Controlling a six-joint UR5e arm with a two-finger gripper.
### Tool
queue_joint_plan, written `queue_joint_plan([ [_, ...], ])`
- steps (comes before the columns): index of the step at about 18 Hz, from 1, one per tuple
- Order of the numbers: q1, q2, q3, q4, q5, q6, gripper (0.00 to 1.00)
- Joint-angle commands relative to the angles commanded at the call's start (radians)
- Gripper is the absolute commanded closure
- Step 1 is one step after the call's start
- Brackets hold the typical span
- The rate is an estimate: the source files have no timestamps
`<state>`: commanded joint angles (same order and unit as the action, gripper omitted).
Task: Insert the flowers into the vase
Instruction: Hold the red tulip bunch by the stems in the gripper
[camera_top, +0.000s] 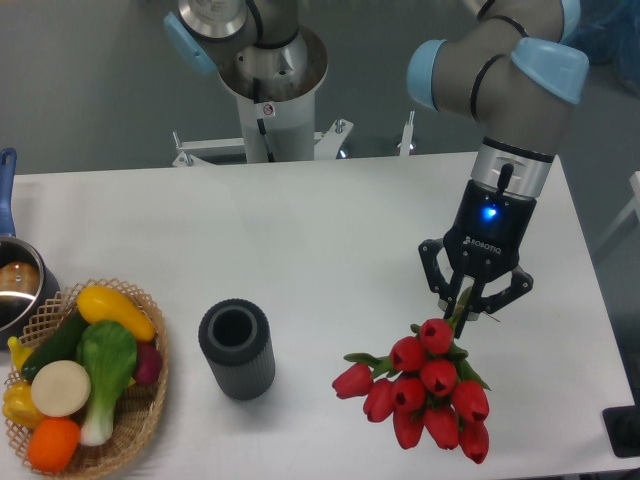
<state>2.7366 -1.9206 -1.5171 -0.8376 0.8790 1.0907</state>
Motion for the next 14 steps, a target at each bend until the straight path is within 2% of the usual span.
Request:
queue_joint_plan([
  [1, -0.003, -0.002, 0.002, 0.002, 0.002, 0.0, 0.8],
  [3, -0.009, -0.012, 0.012, 0.043, 0.002, 0.002, 0.8],
  [5, -0.012, -0.029, 0.044, 0.046, -0.003, -0.018, 0.8],
  [14, -0.058, -0.026, 0.023, 0.049, -0.046, -0.026, 0.8],
])
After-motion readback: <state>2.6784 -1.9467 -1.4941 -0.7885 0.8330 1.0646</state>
